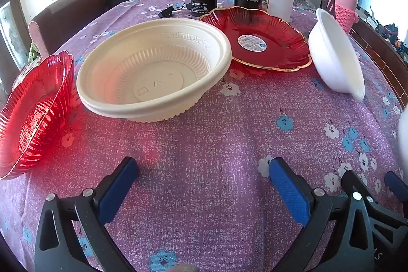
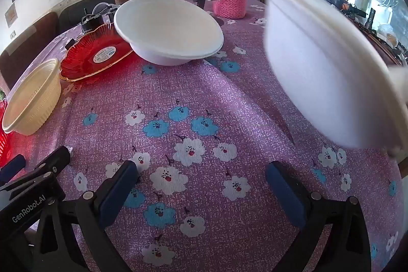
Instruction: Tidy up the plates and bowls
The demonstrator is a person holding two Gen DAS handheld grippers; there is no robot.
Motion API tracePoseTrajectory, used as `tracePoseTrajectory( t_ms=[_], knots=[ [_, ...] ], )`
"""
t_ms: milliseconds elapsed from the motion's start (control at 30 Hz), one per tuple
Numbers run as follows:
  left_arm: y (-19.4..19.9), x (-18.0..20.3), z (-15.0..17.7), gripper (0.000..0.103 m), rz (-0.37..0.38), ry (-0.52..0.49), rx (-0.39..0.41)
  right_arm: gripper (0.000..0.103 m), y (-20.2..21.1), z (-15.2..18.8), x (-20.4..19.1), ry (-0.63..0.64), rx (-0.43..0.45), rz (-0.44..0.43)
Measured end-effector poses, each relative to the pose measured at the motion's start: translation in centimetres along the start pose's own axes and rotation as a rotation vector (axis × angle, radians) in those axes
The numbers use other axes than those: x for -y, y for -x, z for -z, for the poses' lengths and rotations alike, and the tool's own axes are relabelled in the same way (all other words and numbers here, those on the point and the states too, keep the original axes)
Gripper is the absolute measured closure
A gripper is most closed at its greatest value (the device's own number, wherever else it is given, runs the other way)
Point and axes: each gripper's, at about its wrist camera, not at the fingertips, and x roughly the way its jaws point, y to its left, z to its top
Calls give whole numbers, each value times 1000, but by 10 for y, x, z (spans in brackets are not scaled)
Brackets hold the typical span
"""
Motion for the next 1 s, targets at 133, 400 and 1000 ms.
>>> tracePoseTrajectory(
  t_ms=[133,400,1000],
  knots=[
    [0,0,0,0,1,0,0,1,0,-1,-1,0,-2,0],
    [0,0,0,0,1,1,0,1,0,0,0,-2,2,-2],
    [0,0,0,0,1,1,1,1,0,0,0,0,0,-1]
  ],
)
